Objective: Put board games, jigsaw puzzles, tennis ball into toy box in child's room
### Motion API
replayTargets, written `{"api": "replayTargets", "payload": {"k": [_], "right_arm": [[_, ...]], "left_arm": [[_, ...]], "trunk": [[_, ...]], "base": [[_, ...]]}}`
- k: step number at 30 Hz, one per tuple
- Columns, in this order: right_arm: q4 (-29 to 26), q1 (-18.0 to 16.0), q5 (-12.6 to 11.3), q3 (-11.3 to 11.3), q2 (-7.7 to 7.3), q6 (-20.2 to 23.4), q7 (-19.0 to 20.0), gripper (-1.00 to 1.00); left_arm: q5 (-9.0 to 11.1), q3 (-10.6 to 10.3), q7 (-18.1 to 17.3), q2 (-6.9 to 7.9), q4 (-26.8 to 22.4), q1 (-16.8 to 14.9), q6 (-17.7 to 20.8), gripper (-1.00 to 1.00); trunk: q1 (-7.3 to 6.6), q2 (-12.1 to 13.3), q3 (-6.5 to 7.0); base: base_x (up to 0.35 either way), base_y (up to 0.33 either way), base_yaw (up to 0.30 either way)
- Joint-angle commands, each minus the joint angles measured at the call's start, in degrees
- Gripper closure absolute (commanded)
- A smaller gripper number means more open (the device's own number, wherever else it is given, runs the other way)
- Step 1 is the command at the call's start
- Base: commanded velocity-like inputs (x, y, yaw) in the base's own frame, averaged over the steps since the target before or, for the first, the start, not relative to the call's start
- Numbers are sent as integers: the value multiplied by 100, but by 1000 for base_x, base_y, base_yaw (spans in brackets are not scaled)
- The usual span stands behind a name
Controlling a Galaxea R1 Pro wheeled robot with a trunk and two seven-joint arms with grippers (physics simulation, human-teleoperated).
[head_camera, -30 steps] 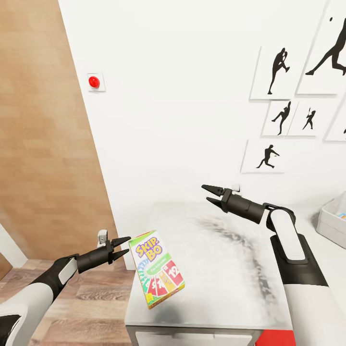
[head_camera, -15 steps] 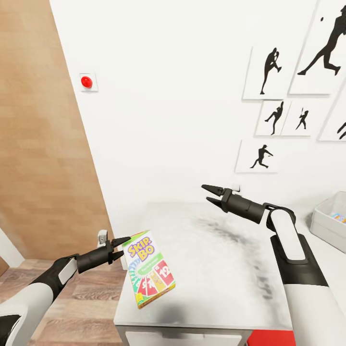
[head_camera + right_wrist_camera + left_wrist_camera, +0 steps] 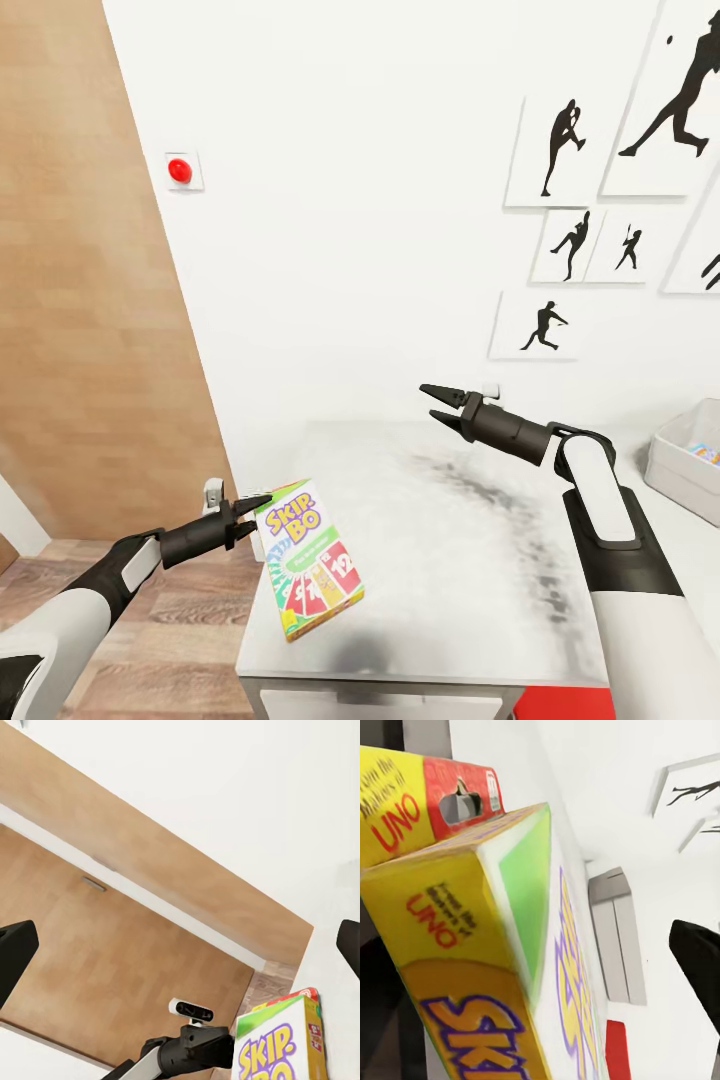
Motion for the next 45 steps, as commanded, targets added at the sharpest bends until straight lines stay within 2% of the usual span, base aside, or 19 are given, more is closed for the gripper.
{"api": "replayTargets", "payload": {"k": [1, 9, 25, 30, 36, 38, 40, 43, 45], "right_arm": [[1, -5, 58, -7, 1, 23, 61, -100], [1, -5, 55, -13, 1, 23, 60, -100], [6, 7, 58, -56, -8, 23, 60, -100], [10, 33, 58, -52, -8, 23, 59, -100], [2, 148, 57, -62, -18, 23, 61, -100], [-3, 209, 47, -71, -74, 23, 64, -100], [-11, 347, -65, -75, -251, 23, 68, -100], [-23, 691, -610, -77, -595, 23, 75, -100], [-63, 902, -792, -82, -740, 23, 78, -100]], "left_arm": [[-12, 21, -16, -1, 0, -3, 51, 100], [-9, 25, -21, -2, 0, -3, 49, 100], [-12, 18, -71, 14, -17, -3, 92, 100], [-20, 19, -230, 46, -33, -8, 135, 100], [-60, -4, -359, 54, -104, -16, 537, 100], [-71, -11, -368, 60, -185, -18, 669, 100], [-79, -25, -377, 122, -364, -20, 897, 100], [-67, -48, -403, 393, -711, -21, 1197, 100], [-63, -61, -500, 530, -867, -21, 1319, 100]], "trunk": [[0, -3, -6], [0, -3, -6], [-352, 639, 282], [-461, 839, 371], [-593, 1080, 479], [-637, 1160, 515], [-637, 1160, 515], [-703, 1280, 569], [-747, 1361, 605]], "base": [[0, 0, 0], [0, 0, 0], [0, 0, 0], [0, 0, 0], [0, 0, 0], [0, 0, 0], [0, 0, 0], [0, 0, 0], [0, 0, 0]]}}
